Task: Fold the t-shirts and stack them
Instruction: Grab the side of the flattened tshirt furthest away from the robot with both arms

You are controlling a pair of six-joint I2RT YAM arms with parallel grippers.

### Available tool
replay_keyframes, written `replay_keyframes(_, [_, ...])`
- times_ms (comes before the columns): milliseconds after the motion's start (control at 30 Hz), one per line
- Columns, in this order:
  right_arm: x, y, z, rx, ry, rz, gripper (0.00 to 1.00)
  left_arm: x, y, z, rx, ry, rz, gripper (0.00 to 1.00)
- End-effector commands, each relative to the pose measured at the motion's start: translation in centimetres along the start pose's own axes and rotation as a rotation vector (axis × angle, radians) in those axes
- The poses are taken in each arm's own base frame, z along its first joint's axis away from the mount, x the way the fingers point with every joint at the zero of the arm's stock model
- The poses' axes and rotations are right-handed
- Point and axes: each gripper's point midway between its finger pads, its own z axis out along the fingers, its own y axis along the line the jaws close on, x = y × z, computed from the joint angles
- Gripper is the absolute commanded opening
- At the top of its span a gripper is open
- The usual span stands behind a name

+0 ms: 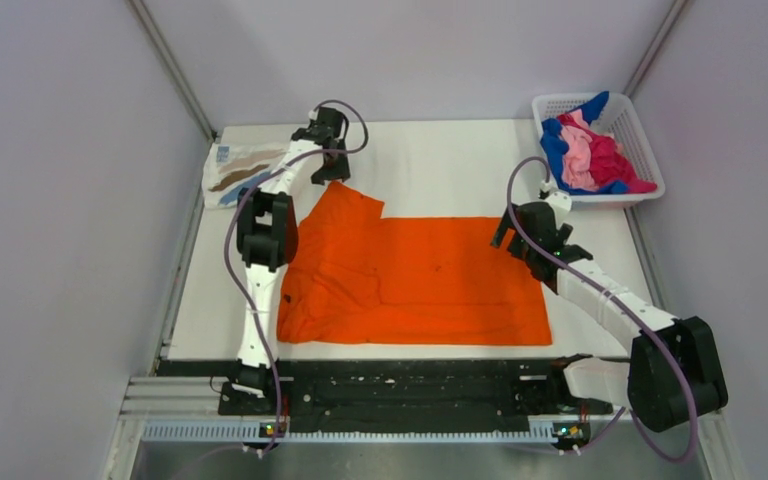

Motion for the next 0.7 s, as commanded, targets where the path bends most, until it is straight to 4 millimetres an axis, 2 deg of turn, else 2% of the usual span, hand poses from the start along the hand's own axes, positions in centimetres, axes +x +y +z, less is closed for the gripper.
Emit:
replay_keyframes(0, [-1.6,1.0,-0.1,-0.027,-0.032,0.008,0.99,0.0,0.1,1.0,-0.010,-0.007,-0.002,0.55])
replay_keyframes(167, [-1.6,0.8,-0.3,-0.020,-0.037,0.011,0.99,0.9,0.2,1.3,-0.012,0.017,0.002,0.48])
replay_keyframes(367, [-2.1,0.4,-0.1,0.010,-0.055,0.014,0.99,2.1,-0.4,0.8,0.039,0.042,-0.007,0.37])
replay_keyframes(533, [-3.0,0.1,0.5,0.039,-0.067,0.016,0.99,1.9,-0.5,0.2,0.054,0.029,-0.013,0.12])
replay_keyframes(667, [-4.0,0.0,1.9,0.078,-0.070,0.001,0.99,1.1,-0.4,-0.5,0.051,0.005,-0.007,0.04])
